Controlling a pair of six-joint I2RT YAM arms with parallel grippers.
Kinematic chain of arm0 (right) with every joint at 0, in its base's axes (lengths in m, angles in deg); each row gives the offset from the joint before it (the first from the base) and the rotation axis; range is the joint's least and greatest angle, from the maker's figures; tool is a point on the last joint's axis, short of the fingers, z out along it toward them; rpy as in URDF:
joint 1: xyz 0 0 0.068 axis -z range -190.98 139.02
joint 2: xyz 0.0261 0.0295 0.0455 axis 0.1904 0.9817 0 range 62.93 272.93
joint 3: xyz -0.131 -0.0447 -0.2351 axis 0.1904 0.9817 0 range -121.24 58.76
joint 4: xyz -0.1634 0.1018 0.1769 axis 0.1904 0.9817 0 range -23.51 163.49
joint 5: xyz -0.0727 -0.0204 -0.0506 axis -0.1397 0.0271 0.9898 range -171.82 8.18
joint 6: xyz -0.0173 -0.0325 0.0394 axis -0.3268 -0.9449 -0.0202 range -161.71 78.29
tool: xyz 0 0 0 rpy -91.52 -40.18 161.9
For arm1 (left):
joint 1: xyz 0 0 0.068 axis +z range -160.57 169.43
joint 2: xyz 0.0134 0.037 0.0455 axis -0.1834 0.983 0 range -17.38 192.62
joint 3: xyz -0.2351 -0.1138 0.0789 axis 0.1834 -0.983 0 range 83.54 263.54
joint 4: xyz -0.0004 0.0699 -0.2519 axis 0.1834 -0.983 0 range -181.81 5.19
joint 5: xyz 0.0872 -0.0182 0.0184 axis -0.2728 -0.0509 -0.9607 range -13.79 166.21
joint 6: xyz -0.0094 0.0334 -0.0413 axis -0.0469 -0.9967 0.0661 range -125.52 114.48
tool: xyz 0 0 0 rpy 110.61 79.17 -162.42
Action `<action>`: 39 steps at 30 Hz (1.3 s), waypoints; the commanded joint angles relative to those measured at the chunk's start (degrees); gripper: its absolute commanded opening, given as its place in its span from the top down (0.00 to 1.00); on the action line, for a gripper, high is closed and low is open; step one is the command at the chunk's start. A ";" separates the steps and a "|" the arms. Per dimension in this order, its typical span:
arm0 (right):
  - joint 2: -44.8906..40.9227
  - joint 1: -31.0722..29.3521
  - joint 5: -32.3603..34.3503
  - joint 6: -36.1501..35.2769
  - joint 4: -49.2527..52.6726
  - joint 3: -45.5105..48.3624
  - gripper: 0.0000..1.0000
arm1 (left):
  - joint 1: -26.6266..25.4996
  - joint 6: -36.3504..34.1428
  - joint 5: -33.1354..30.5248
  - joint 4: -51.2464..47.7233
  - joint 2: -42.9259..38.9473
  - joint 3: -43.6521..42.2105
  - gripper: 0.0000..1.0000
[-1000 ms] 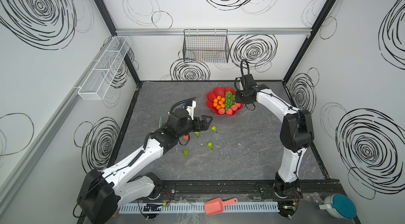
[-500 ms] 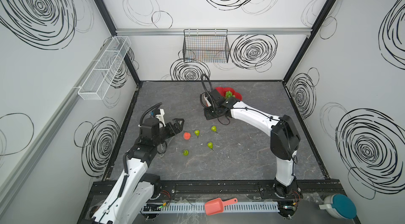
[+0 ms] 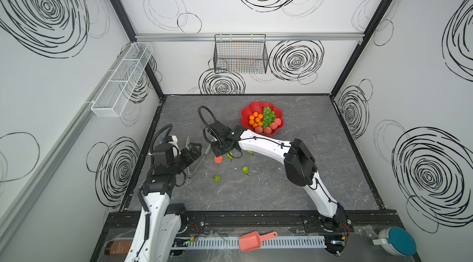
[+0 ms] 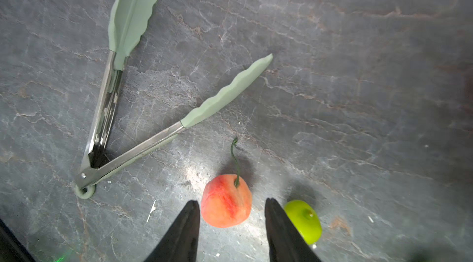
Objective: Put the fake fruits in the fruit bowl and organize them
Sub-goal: 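Lower the right gripper around the pink peach and close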
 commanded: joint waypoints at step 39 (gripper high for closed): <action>11.09 -1.31 -1.35 0.56 11.66 -11.38 0.43 | 1.70 0.48 2.22 3.10 0.09 -1.50 0.04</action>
